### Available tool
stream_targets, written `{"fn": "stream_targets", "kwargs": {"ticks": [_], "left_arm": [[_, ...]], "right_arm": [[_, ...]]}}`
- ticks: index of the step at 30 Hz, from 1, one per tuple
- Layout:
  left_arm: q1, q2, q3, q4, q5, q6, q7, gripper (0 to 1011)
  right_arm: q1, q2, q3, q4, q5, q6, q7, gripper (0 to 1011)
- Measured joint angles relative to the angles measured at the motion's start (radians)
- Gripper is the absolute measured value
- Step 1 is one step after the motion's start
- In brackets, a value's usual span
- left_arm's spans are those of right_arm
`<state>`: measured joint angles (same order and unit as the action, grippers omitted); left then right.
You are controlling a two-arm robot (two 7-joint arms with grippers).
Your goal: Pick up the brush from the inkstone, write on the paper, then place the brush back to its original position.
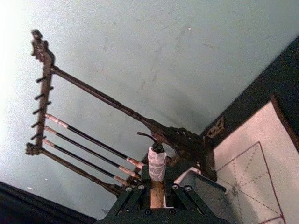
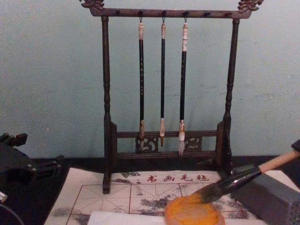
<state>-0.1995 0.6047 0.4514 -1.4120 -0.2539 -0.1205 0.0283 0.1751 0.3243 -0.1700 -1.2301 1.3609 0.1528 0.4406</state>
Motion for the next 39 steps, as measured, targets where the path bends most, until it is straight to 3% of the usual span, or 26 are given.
{"fn": "stream_targets", "kwargs": {"ticks": [15, 27, 39], "left_arm": [[0.0, 0.0, 0.0, 0.0, 0.0, 0.0, 0.0, 1001], [0.0, 0.0, 0.0, 0.0, 0.0, 0.0, 0.0, 1001], [0.0, 0.0, 0.0, 0.0, 0.0, 0.0, 0.0, 1001]], "right_arm": [[-0.022, 0.047, -0.02, -0.073, 0.045, -0.007, 0.01, 175], [0.008, 0.088, -0.084, -0.092, 0.043, 0.012, 0.04, 175], [0.041, 0.135, -0.157, -0.105, -0.002, 0.015, 0.074, 175]]}}
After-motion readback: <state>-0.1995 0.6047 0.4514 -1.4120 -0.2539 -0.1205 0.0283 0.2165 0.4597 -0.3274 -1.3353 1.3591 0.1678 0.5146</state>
